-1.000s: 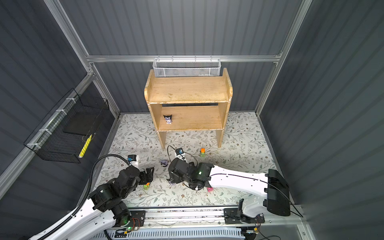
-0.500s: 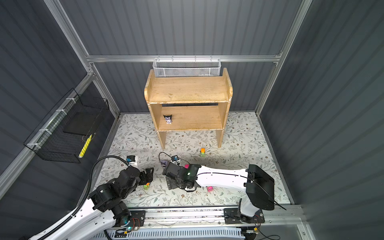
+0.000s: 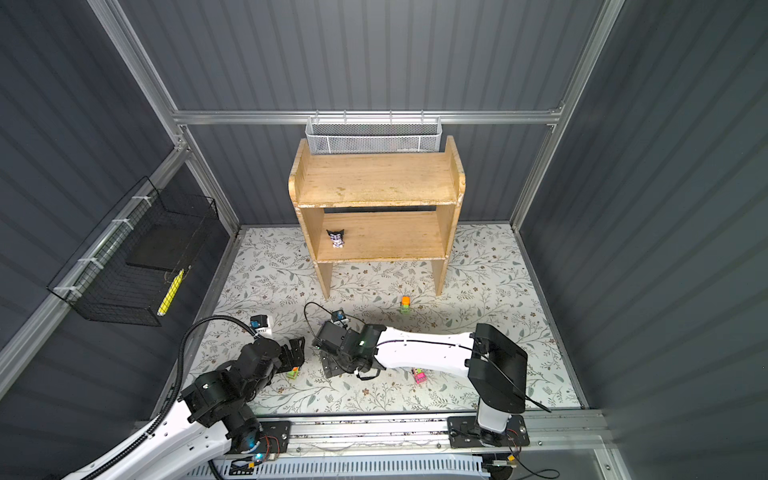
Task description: Place and organize the plastic toys onto the shelf
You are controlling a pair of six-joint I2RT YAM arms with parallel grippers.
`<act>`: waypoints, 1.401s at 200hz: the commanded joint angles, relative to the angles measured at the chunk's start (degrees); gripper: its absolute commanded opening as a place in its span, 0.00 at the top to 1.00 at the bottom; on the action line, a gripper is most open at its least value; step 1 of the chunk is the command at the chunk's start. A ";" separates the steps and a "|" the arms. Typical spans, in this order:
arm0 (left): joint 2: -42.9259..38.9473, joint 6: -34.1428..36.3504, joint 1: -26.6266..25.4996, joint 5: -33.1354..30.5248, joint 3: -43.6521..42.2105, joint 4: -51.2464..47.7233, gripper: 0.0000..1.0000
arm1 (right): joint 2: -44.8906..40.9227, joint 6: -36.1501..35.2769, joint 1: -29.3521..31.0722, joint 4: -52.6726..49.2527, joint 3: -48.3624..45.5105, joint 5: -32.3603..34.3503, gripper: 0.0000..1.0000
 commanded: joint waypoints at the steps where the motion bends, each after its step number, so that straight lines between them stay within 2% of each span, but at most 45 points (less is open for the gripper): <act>1: -1.39 -1.49 -0.09 -2.29 -0.70 -0.35 0.04 | 1.25 0.57 -0.59 -2.00 1.29 -0.57 0.15; 152: -3.05 -1.04 -0.08 -3.49 -1.55 0.26 0.02 | 8.24 1.36 -2.28 -2.57 5.09 -2.44 0.16; 280: -3.52 -1.05 -0.11 -4.12 -1.64 0.34 0.01 | 10.77 1.27 -3.02 -2.50 4.94 -2.48 0.34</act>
